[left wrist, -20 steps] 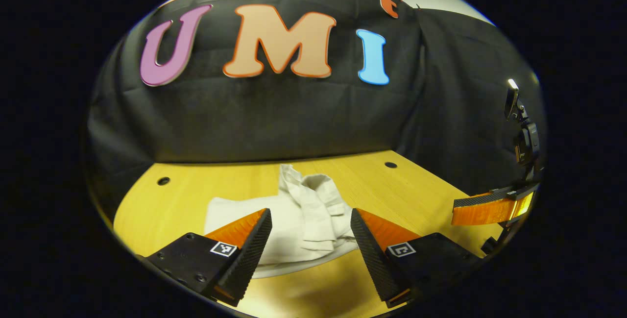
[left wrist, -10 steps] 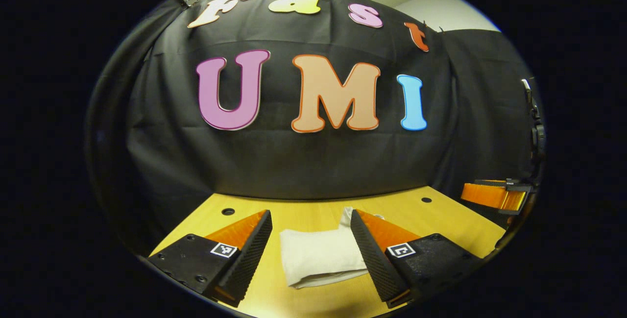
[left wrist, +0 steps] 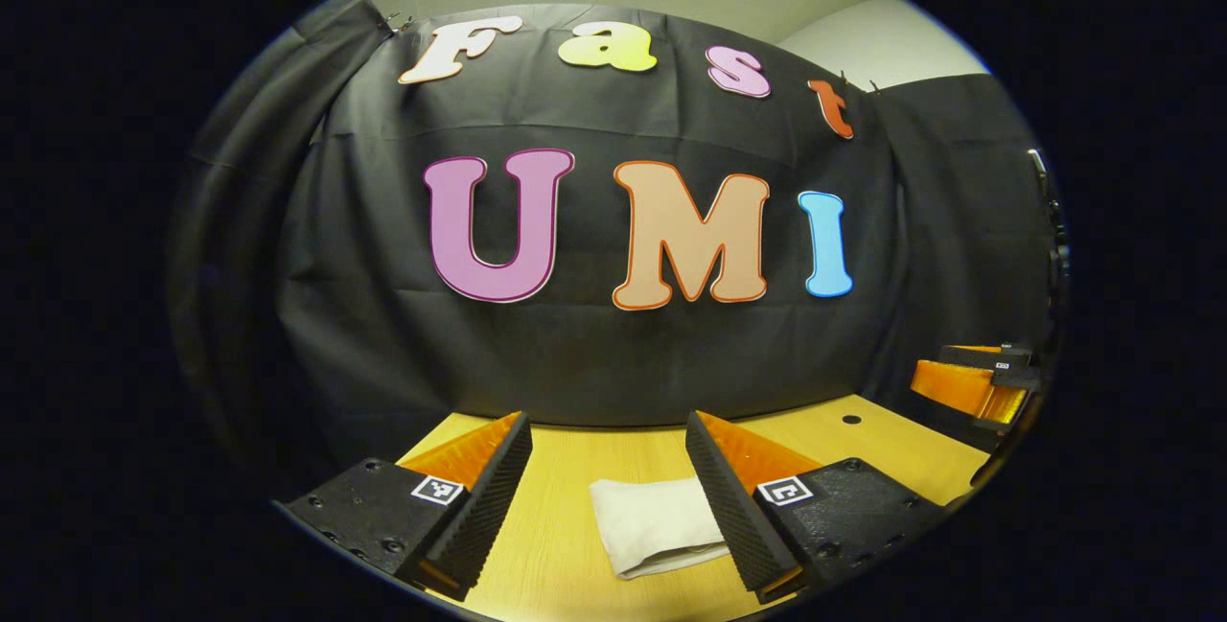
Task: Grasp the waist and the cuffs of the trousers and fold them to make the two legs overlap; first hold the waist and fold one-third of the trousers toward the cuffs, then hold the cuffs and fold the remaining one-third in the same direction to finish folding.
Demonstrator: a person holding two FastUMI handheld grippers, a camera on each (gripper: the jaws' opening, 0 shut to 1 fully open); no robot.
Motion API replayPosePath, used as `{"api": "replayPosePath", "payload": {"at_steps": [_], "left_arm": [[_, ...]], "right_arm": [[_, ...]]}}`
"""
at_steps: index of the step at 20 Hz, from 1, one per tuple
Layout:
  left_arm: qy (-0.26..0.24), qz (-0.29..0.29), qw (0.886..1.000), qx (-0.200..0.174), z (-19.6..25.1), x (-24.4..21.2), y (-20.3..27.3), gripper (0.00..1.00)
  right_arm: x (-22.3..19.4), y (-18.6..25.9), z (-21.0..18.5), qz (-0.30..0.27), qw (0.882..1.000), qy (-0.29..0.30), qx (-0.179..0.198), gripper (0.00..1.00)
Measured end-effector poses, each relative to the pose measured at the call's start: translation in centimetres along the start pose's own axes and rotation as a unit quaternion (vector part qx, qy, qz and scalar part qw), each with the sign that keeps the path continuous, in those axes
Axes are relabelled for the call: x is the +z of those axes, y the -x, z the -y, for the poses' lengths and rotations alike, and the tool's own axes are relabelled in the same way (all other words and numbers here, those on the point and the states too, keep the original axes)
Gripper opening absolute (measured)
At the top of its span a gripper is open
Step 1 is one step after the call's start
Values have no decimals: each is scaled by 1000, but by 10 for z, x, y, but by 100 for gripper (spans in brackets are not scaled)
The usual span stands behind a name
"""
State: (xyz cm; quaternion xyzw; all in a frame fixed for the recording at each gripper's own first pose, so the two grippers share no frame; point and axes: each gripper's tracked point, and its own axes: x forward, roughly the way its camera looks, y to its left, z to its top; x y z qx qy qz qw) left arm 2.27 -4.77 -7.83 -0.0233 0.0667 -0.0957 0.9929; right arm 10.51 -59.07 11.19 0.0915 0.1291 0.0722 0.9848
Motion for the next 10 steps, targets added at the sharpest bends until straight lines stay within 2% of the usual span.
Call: {"api": "replayPosePath", "payload": {"at_steps": [10], "left_arm": [[-7,17,1000,1,-9,7,8,93]], "right_arm": [[18,2,-13,32,999,15,-4,96]]}}
